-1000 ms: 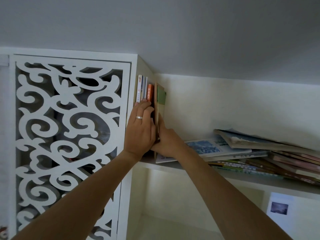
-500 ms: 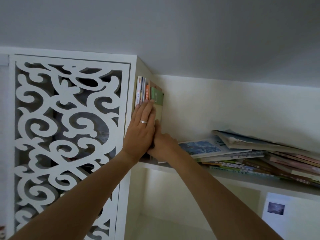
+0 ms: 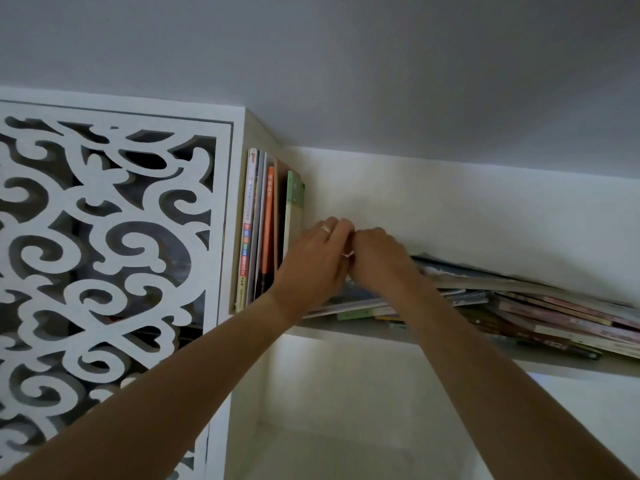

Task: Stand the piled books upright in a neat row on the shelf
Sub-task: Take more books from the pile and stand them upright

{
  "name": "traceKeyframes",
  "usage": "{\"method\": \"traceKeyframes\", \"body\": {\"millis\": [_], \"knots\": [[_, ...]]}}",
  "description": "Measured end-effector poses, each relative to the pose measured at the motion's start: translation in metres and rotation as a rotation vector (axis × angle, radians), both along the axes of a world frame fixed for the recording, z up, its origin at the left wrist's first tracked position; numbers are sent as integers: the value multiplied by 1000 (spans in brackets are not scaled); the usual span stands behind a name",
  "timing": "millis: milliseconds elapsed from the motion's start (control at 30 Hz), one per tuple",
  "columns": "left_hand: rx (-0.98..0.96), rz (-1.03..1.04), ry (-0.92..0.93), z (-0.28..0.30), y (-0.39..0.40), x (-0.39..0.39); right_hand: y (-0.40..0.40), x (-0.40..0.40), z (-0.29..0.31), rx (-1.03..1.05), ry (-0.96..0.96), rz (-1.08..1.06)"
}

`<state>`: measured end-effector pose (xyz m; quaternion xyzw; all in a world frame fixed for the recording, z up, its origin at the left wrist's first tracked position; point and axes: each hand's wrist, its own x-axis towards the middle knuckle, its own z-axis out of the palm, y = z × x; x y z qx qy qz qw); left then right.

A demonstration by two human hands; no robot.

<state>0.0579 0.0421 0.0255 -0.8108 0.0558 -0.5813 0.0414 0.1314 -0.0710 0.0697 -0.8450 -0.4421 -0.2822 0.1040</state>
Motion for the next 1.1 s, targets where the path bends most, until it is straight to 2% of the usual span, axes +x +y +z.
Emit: {"method": "traceKeyframes", "body": {"millis": [100, 267, 300, 367, 400, 467, 533, 600, 733, 900, 967, 1033, 1100], "knots": [[-238, -90, 310, 5, -34, 10, -26, 22, 2, 56, -154, -109], [-379, -8, 771, 2, -58, 30, -53, 50, -14, 174, -377, -230], [-405, -5, 835, 0, -58, 33, -58, 54, -15, 172, -320, -273], [-505, -19, 882, -4, -49, 38, -67, 57, -14, 119, -38, -333], [-615, -54, 863, -5, -40, 40, -72, 57, -12, 89, 97, -322], [-905, -189, 717, -3, -22, 41, -85, 62, -9, -10, 180, -240], [-1170, -301, 407, -1, -2, 44, -98, 67, -2, -147, 177, -155], [-1298, -309, 180, -3, 16, 43, -109, 71, 8, -239, 237, -88], [-1304, -324, 125, -15, 22, 33, -113, 83, 13, -202, 206, -11], [-1284, -277, 93, -16, 23, 34, -94, 85, 1, 237, 84, 12], [-1225, -245, 119, -19, 26, 35, -83, 77, -4, 333, -14, 1], [-1176, -227, 140, -21, 26, 33, -70, 65, -9, 309, -175, 43], [-1190, -255, 133, -20, 28, 33, -54, 49, -13, 188, -294, 123]]}}
